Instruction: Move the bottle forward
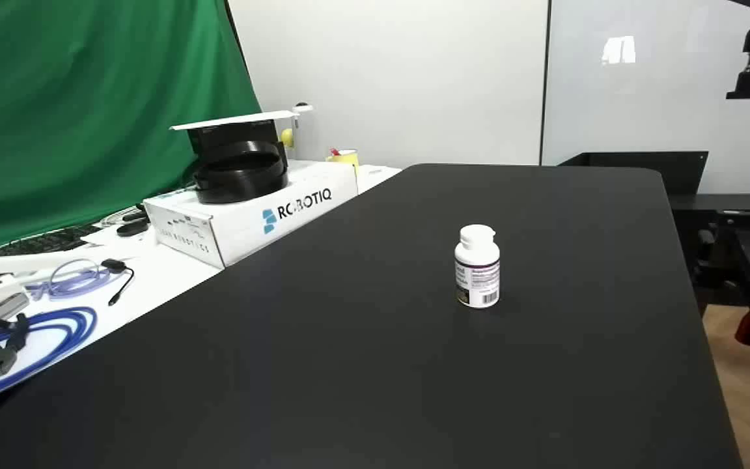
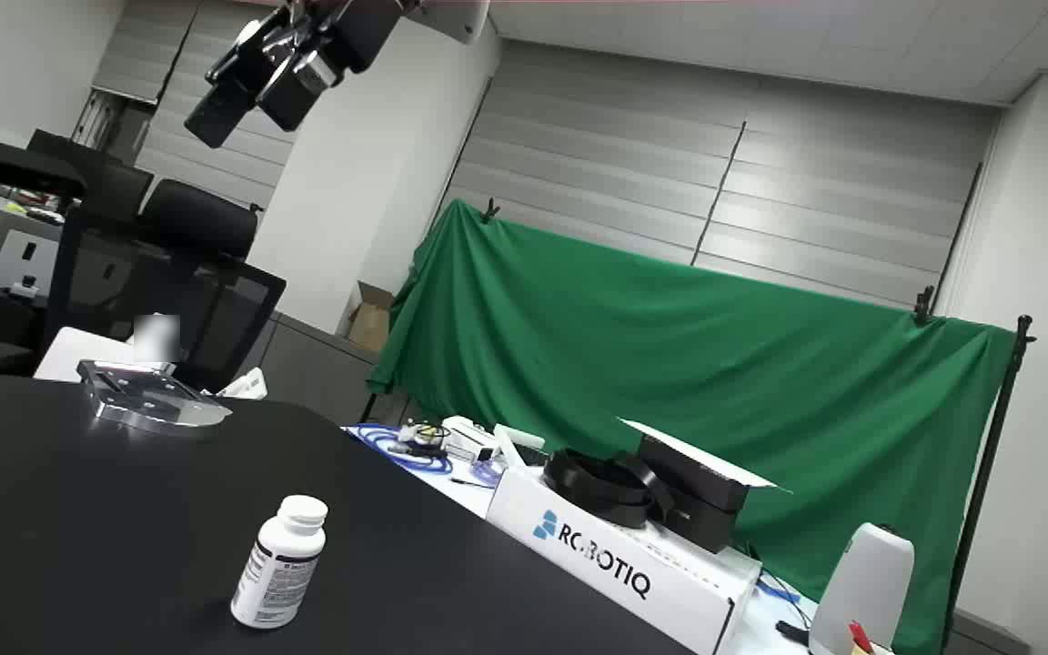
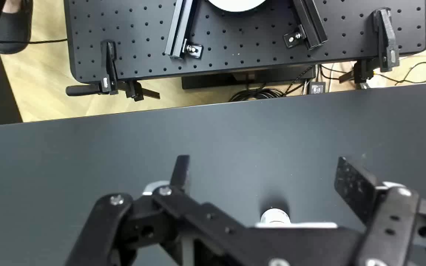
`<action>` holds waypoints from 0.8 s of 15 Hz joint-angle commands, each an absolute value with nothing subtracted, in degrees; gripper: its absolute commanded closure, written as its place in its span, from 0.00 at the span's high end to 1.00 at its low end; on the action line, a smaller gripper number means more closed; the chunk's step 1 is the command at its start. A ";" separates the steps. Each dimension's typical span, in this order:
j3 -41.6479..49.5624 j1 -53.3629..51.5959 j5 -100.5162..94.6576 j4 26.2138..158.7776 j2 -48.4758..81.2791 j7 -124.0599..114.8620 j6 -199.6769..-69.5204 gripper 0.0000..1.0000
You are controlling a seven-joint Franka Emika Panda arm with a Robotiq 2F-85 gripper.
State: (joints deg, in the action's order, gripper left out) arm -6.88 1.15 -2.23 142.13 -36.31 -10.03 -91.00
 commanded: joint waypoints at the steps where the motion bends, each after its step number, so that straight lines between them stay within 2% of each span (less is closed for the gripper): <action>1: -6.25 0.36 -2.52 142.04 -36.24 -10.40 -90.99 1.00; 10: -6.26 0.36 -2.52 142.04 -36.29 -10.40 -91.05 1.00; 12: -6.28 0.79 -4.28 142.08 -35.27 -10.17 -95.11 1.00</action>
